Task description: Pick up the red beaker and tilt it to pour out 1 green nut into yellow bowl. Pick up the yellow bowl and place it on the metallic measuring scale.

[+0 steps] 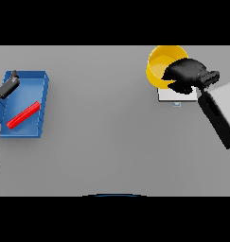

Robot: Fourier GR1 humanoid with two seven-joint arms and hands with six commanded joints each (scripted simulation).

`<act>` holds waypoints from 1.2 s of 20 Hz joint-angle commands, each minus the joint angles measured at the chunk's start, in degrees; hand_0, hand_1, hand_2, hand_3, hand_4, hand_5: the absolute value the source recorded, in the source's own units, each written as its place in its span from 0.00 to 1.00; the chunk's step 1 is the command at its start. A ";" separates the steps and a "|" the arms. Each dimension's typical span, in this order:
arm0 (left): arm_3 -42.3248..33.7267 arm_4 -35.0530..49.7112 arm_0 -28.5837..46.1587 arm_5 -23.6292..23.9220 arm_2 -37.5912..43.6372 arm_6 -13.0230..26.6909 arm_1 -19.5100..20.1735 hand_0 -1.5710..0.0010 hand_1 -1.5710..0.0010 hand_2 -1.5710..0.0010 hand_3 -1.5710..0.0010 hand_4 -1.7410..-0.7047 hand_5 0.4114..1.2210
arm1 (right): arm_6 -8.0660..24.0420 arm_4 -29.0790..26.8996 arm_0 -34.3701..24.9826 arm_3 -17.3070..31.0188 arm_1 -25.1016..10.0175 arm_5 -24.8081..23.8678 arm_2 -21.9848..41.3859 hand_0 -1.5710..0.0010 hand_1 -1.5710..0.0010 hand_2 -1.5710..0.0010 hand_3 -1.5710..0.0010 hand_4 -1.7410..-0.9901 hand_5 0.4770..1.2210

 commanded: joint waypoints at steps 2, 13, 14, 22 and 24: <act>0.60 -0.02 -0.16 -0.23 0.00 0.22 0.07 1.00 1.00 1.00 1.00 0.97 0.35 | -0.68 0.00 -0.28 2.97 0.06 -1.71 -1.00 0.00 0.00 0.04 0.25 0.00 1.00; 0.38 -0.16 0.00 -0.57 0.09 0.81 0.39 1.00 1.00 1.00 1.00 0.98 0.33 | -3.75 2.30 -1.79 20.77 2.13 -10.32 -2.96 0.00 0.00 0.11 0.14 0.00 1.00; 0.13 0.13 0.58 -0.68 0.00 0.30 0.07 1.00 1.00 1.00 1.00 0.98 0.33 | -5.05 2.18 -1.54 21.47 2.30 -11.18 -3.06 0.00 0.00 0.12 0.15 0.00 1.00; 0.20 -0.45 -0.05 -0.63 -0.36 -0.05 0.32 1.00 1.00 1.00 1.00 0.98 0.32 | -6.97 1.54 -2.54 25.44 3.38 -12.15 -3.78 0.06 0.06 0.10 0.21 0.01 1.00; 0.34 -0.32 -0.02 -0.65 -0.39 -0.15 0.12 1.00 1.00 1.00 1.00 0.98 0.32 | -6.23 1.57 -2.61 24.88 3.82 -11.49 -3.55 0.08 0.15 0.18 0.37 0.07 1.00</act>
